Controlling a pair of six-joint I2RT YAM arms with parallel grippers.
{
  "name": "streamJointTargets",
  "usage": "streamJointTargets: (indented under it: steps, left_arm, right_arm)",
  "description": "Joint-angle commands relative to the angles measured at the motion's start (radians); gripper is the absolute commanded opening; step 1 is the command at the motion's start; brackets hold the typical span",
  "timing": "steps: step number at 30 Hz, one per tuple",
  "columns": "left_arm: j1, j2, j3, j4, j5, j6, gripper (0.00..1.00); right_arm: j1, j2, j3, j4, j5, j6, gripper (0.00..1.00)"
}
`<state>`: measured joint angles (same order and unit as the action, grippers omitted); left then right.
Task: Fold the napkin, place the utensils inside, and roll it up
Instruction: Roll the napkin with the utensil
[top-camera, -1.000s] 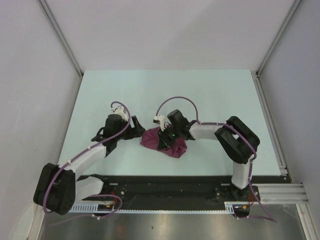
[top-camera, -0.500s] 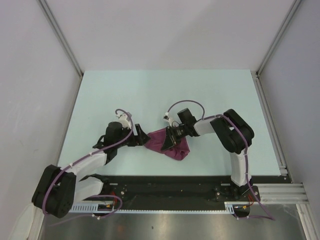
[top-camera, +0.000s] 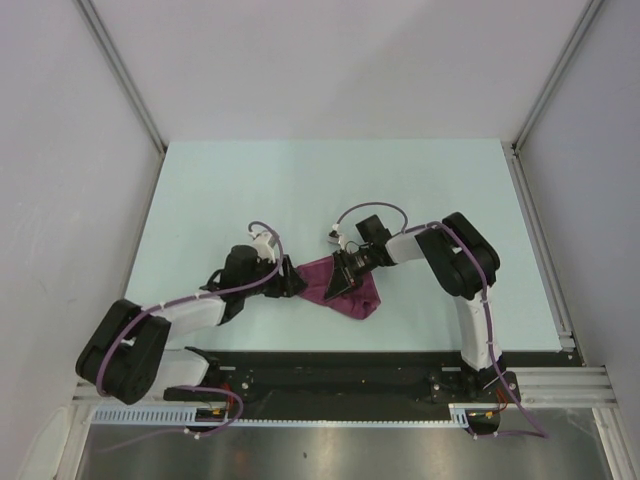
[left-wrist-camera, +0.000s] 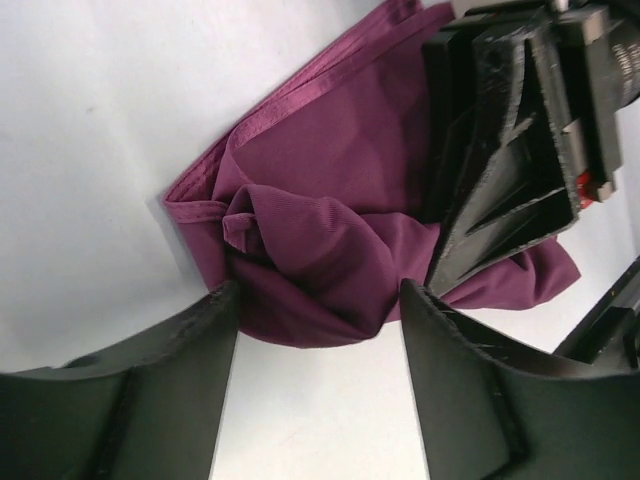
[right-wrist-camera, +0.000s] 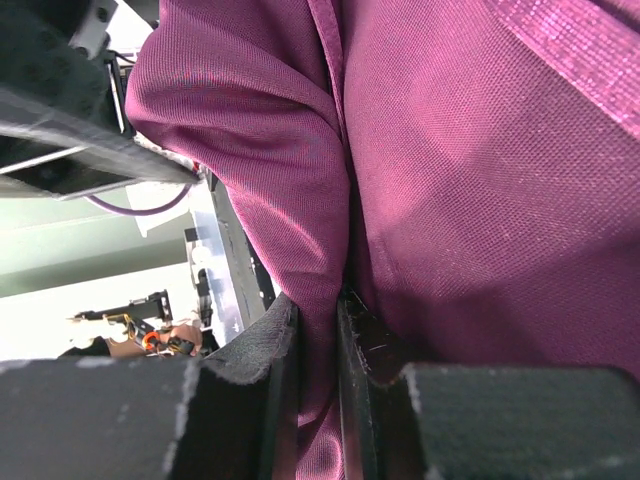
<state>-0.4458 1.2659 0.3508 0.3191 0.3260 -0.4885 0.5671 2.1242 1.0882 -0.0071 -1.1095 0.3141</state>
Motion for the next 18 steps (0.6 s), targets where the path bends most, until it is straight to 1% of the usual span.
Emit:
streamJointTargets:
  steps: [1, 2, 3, 6, 8, 9, 11, 12, 13, 14, 15, 16, 17, 18]
  left_arm:
    - [-0.019, 0.061, 0.053, 0.084, 0.004, 0.025, 0.62]
    - [-0.022, 0.072, 0.063, 0.089, -0.001, 0.025, 0.59]
    - [-0.022, 0.081, 0.068, 0.09, -0.004, 0.025, 0.54]
    - [-0.024, 0.11, 0.083, 0.089, -0.028, 0.031, 0.46]
    - [-0.024, 0.13, 0.094, 0.084, -0.036, 0.034, 0.42]
    - [-0.024, 0.135, 0.099, 0.071, -0.048, 0.034, 0.34]
    - [-0.022, 0.156, 0.122, 0.046, -0.061, 0.036, 0.24]
    - [-0.024, 0.162, 0.132, 0.006, -0.071, 0.037, 0.15]
    - [-0.024, 0.179, 0.143, -0.014, -0.087, 0.039, 0.11]
    - [-0.024, 0.187, 0.169, -0.035, -0.091, 0.044, 0.07]
    - [-0.024, 0.196, 0.181, -0.081, -0.096, 0.05, 0.0]
    - [-0.024, 0.216, 0.195, -0.1, -0.094, 0.056, 0.0]
    - [-0.024, 0.225, 0.22, -0.118, -0.091, 0.06, 0.0]
    - [-0.024, 0.233, 0.229, -0.141, -0.088, 0.064, 0.0]
  right_arm:
    - [-0.01, 0.059, -0.016, -0.111, 0.116, -0.043, 0.05]
    - [-0.01, 0.057, -0.016, -0.111, 0.114, -0.046, 0.06]
    - [-0.009, 0.053, -0.016, -0.113, 0.115, -0.047, 0.06]
    - [-0.012, 0.036, -0.008, -0.137, 0.126, -0.07, 0.08]
    - [-0.01, 0.019, -0.005, -0.162, 0.129, -0.081, 0.12]
    - [-0.01, 0.01, -0.002, -0.171, 0.143, -0.084, 0.14]
    - [-0.01, -0.042, -0.001, -0.2, 0.158, -0.099, 0.3]
    - [-0.01, -0.062, -0.002, -0.209, 0.183, -0.104, 0.36]
    - [-0.01, -0.119, -0.001, -0.229, 0.195, -0.115, 0.46]
    - [-0.01, -0.147, -0.004, -0.237, 0.21, -0.119, 0.51]
    - [-0.01, -0.183, -0.007, -0.246, 0.253, -0.124, 0.56]
    - [-0.007, -0.216, -0.01, -0.26, 0.278, -0.124, 0.62]
    - [-0.004, -0.281, -0.011, -0.272, 0.305, -0.138, 0.64]
    - [0.004, -0.312, -0.013, -0.283, 0.382, -0.147, 0.65]
